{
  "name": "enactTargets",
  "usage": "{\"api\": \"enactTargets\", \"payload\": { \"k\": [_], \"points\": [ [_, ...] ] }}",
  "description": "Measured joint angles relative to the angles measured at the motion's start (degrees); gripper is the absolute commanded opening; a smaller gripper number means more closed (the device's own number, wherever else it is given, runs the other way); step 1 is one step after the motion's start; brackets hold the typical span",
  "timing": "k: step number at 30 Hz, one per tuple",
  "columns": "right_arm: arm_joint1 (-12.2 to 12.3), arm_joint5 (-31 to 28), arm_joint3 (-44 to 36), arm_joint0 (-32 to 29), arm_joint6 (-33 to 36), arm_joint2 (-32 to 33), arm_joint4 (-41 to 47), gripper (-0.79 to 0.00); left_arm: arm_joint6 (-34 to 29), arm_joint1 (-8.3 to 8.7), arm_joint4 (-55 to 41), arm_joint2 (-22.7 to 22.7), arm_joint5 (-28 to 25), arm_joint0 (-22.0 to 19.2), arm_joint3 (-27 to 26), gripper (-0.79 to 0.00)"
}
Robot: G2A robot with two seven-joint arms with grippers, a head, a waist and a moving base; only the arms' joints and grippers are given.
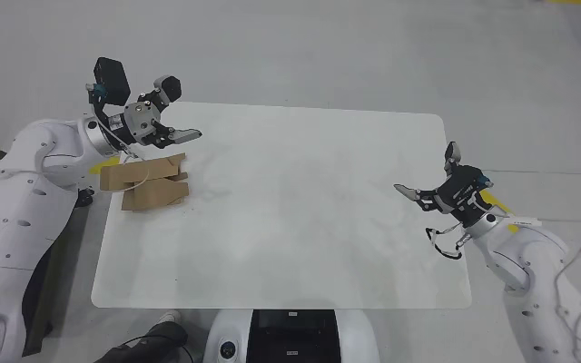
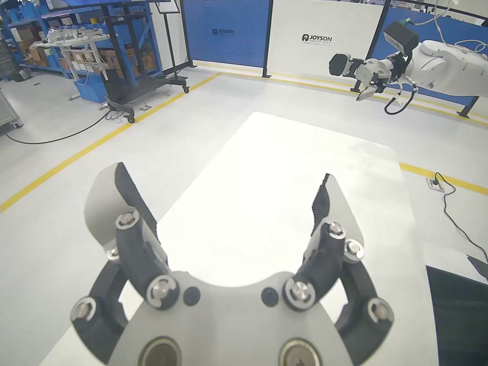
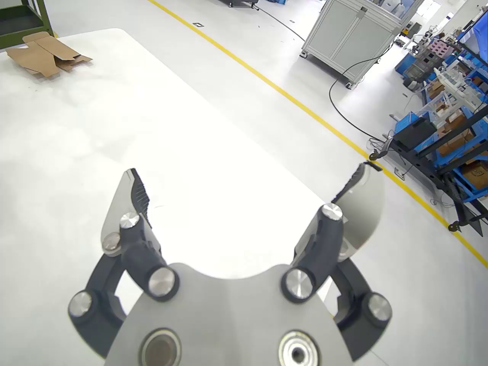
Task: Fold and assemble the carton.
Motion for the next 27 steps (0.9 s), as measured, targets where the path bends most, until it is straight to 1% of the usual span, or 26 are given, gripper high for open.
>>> {"api": "enactTargets", "payload": {
  "k": [19, 21, 24, 27],
  "points": [
    [0.0, 0.0, 0.0, 0.0, 0.0, 0.0, 0.0, 0.0, 0.0, 0.0, 0.0, 0.0, 0.0, 0.0, 0.0, 0.0],
    [0.0, 0.0, 0.0, 0.0, 0.0, 0.0, 0.0, 0.0, -0.27, 0.01, 0.3, -0.38, 0.75, 0.14, 0.21, 0.0],
    [0.0, 0.0, 0.0, 0.0, 0.0, 0.0, 0.0, 0.0, -2.45, 0.2, -1.02, -1.43, 1.92, 1.07, 2.47, 0.0],
    [0.0, 0.0, 0.0, 0.0, 0.0, 0.0, 0.0, 0.0, -7.81, 0.69, -6.42, -2.47, 1.38, 1.56, 6.42, 0.0]
  ]
}}
